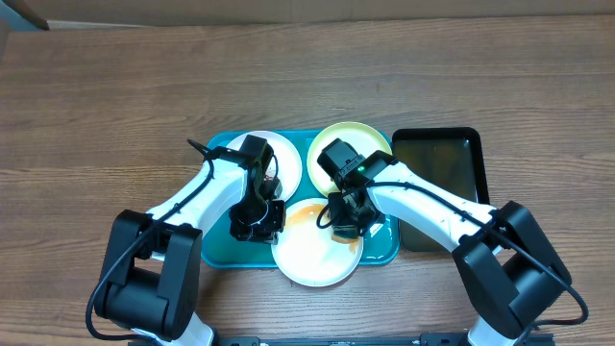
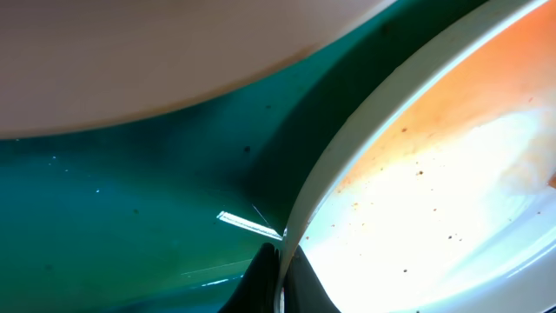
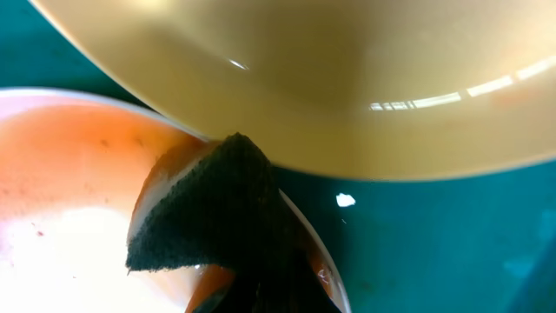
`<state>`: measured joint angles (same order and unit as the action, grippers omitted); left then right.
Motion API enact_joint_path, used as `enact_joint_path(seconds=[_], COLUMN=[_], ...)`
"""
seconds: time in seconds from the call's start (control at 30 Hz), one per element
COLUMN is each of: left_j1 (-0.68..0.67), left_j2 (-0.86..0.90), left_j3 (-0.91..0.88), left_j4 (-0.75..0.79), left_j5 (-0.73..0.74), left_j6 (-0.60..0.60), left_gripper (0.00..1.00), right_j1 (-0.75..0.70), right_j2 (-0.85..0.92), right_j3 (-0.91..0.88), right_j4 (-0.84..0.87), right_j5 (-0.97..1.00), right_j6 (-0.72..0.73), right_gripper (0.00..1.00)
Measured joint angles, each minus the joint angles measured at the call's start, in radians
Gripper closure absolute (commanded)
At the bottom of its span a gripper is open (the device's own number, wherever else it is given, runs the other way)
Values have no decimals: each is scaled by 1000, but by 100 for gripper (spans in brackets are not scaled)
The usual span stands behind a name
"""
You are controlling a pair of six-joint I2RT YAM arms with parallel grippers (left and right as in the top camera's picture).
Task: Clean dirty plates on tray and stack at the side
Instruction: 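Return the sponge with right gripper to the black pan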
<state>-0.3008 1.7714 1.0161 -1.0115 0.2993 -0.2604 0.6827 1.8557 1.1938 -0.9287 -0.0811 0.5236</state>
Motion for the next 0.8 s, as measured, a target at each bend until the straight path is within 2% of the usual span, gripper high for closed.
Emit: enact_joint_path(seconds=[0.2,0.4,0.57,0.8], left_j1=[0,1,1,1], left_j2=[0,0,-5,-117], left_j3=[0,0,0,0], left_j4=[-2,-11,-13,-13], left_j5=[-1,-37,-54,-125], left_j6=[0,-8,-27,-52], left_gripper=[96,96,96,96], right_j1=[-3,-50,-142,-323], right_j2=[-41,-204,-323,-333], right_j3=[3,3,9,10], right_j4=[-48,-71,-124,-184], right_j5=[9,56,73,86], right_j6=[6,16,21,20], right_gripper=[96,96,96,96])
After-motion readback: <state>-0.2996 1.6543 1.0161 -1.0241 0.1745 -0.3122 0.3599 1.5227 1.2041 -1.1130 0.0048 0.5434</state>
